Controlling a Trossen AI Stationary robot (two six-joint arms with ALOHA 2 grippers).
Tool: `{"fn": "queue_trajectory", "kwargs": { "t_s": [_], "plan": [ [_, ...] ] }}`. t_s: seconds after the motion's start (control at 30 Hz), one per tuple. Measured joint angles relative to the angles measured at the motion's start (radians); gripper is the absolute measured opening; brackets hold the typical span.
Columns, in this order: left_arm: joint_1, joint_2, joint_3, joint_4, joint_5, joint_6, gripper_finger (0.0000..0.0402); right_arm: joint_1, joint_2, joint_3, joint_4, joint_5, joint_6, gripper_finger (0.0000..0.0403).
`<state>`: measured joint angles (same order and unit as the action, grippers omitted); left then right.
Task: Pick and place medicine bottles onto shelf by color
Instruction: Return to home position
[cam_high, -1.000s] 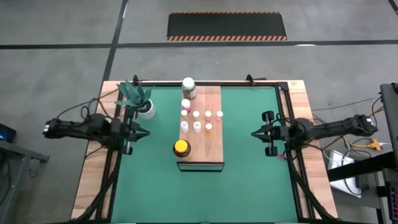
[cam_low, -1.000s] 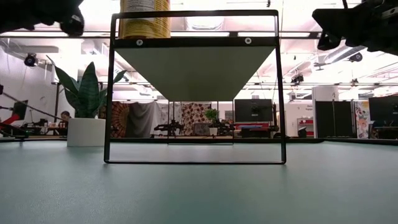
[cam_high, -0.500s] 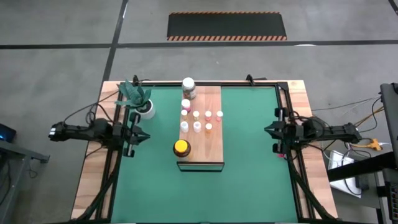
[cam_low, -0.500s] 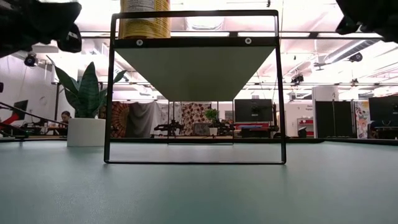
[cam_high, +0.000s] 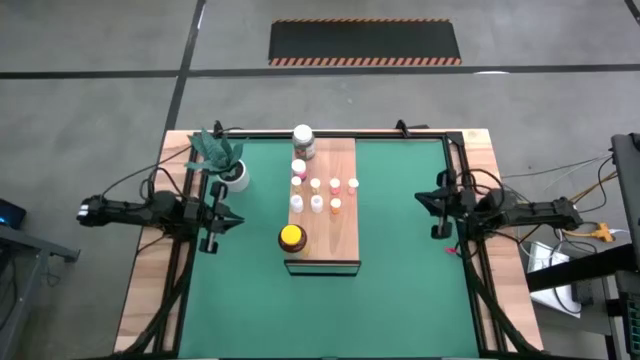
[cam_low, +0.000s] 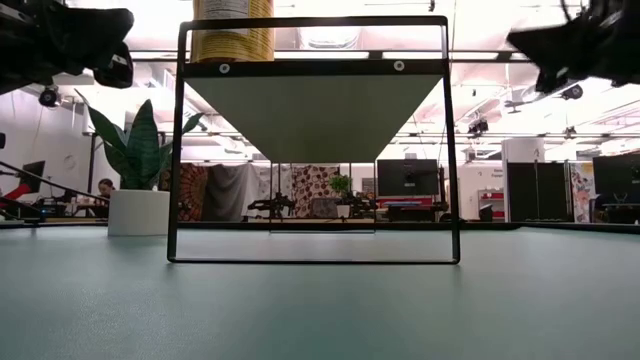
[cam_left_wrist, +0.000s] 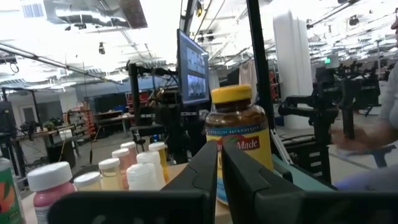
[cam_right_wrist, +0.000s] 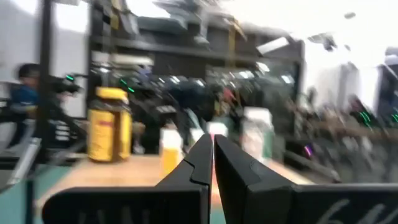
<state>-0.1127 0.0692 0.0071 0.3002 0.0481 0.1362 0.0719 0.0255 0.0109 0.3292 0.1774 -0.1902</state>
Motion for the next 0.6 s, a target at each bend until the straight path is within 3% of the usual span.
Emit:
{"fn": "queue_trajectory", "kwargs": {
  "t_s": [0.13, 0.6],
  "plan": [
    [0.0, 0.007, 0.0, -0.003, 0.0, 0.0, 0.0006, 0.0, 0.02, 0.0, -0.063, 0.085, 0.067, 0.0009],
    [0.0, 0.013, -0.002, -0.002, 0.0, 0.001, 0.0006, 0.0, 0.056, 0.0, -0.153, 0.086, 0.085, 0.0009]
  ]
}}
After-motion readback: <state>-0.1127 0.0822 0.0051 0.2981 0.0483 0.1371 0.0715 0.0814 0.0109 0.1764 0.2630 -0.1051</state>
